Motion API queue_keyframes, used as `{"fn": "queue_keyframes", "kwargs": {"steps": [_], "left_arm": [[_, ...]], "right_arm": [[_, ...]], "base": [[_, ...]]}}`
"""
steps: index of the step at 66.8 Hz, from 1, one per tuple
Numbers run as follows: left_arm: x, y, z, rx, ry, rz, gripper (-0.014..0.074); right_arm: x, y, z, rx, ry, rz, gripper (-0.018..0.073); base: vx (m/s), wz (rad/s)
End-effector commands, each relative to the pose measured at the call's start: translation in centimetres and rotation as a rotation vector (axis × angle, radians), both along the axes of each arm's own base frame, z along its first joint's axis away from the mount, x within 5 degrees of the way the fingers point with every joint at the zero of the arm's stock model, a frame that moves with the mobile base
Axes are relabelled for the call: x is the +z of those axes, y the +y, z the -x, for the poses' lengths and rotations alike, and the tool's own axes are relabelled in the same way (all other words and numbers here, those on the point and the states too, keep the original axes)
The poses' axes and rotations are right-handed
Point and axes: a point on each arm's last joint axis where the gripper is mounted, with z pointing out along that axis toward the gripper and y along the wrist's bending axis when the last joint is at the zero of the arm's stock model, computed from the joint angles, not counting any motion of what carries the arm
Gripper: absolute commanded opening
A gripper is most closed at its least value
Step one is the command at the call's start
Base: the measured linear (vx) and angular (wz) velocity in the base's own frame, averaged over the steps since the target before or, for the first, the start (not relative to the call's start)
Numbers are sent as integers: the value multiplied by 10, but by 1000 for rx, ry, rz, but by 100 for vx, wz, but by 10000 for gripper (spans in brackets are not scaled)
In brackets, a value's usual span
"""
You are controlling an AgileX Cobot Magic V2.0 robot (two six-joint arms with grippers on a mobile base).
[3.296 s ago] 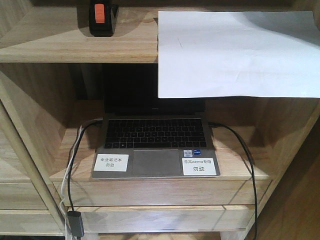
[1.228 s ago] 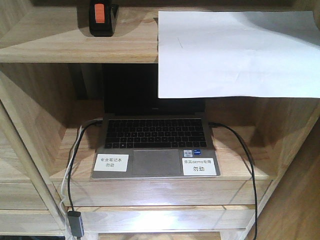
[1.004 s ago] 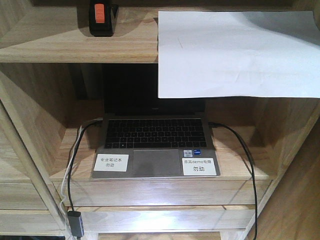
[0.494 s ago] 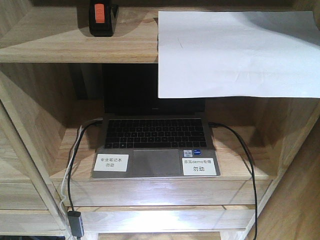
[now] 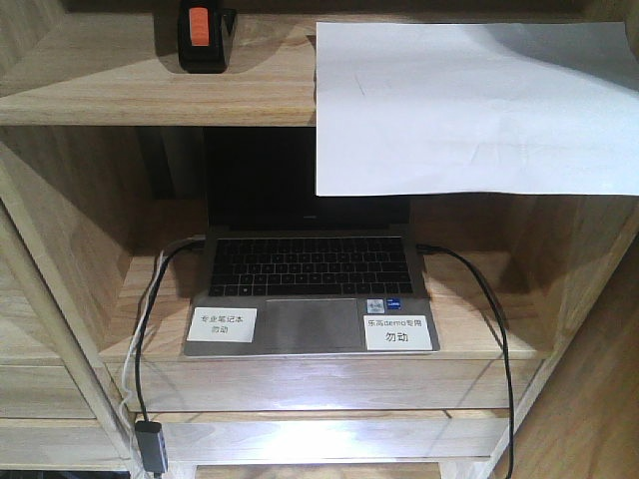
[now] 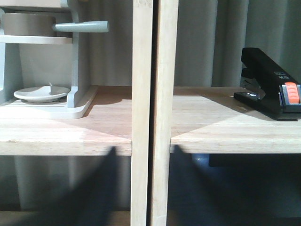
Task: Grab stapler and paper to desk for stapling
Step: 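Reach the left gripper up toward the black-and-orange stapler on the shelf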
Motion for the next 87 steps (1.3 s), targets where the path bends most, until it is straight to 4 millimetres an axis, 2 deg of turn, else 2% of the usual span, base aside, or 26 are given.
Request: {"fn": "queue_keyframes", "kwargs": {"steps": [1, 8, 23, 35, 51, 62, 87], "left_arm": [[19, 0, 2, -7, -112, 22, 460], [19, 0, 2, -7, -112, 22, 496], [19, -1, 2, -11, -111, 22, 496], [19, -7, 2, -78, -105, 12, 497], [41, -29, -7, -260, -58, -91, 538], [56, -48, -29, -353, -16, -99, 562], [93, -90, -105, -402, 49, -75, 561]], "right_arm": [[6, 0, 1, 1, -81, 2, -9], [6, 0, 1, 1, -81, 2, -9], [6, 0, 1, 1, -81, 2, -9], [6, 0, 1, 1, -81, 2, -9], [6, 0, 1, 1, -81, 2, -9], [6, 0, 1, 1, -81, 2, -9], [6, 0, 1, 1, -81, 2, -9]], "base": [[0, 0], [0, 0], [0, 0], [0, 0], [0, 0], [0, 0], [0, 0]]}}
